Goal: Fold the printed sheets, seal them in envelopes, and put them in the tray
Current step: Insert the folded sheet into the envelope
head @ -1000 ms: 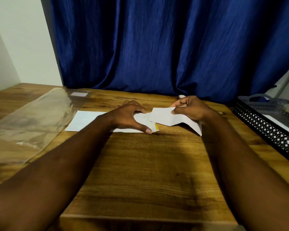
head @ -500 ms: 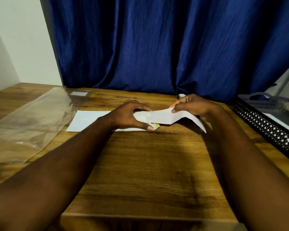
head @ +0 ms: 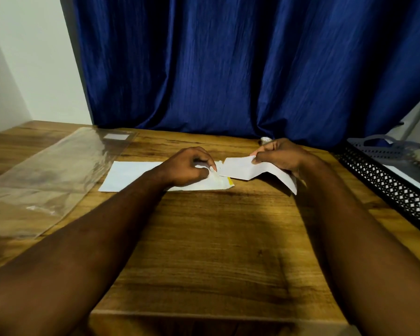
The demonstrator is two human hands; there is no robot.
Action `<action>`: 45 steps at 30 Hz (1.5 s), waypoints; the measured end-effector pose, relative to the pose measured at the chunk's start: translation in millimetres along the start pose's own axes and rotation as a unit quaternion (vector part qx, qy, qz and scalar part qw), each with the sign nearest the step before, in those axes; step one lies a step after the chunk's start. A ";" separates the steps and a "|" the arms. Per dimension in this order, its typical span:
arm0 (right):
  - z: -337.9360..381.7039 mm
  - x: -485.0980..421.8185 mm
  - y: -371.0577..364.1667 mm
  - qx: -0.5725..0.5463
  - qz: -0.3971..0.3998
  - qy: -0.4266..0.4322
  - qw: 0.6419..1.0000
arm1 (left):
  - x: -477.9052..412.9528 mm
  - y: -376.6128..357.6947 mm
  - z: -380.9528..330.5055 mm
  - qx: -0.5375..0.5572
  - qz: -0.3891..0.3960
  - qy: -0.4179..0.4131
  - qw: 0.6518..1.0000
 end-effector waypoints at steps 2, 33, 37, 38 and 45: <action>3.8 1.8 5.3 0.009 -0.032 0.002 0.999 | -1.3 0.6 0.0 -0.008 -0.009 -0.005 1.000; 10.3 0.0 -14.5 -0.025 0.078 0.031 0.996 | 1.7 -10.1 -25.1 -0.092 -0.027 -0.102 0.990; 3.3 -2.6 -14.4 -0.026 0.075 0.009 0.997 | 2.7 -8.8 -26.8 -0.088 -0.036 -0.103 0.990; 1.6 -3.4 -13.6 -0.034 0.075 0.009 0.997 | 3.1 -8.9 -27.0 -0.086 -0.036 -0.102 0.990; 0.3 -4.4 -1.2 -0.096 0.026 0.012 0.995 | 3.1 -7.2 -23.5 -0.081 -0.041 -0.093 0.992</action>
Point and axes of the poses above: each hand's wrist, its own x-axis away from the middle knuckle, its own y-axis out of the back of the hand, z = x × y, the point moved 6 cm from there along -x, towards the middle knuckle, and after that the axes turned 12 degrees about x, right-handed, at the moved point
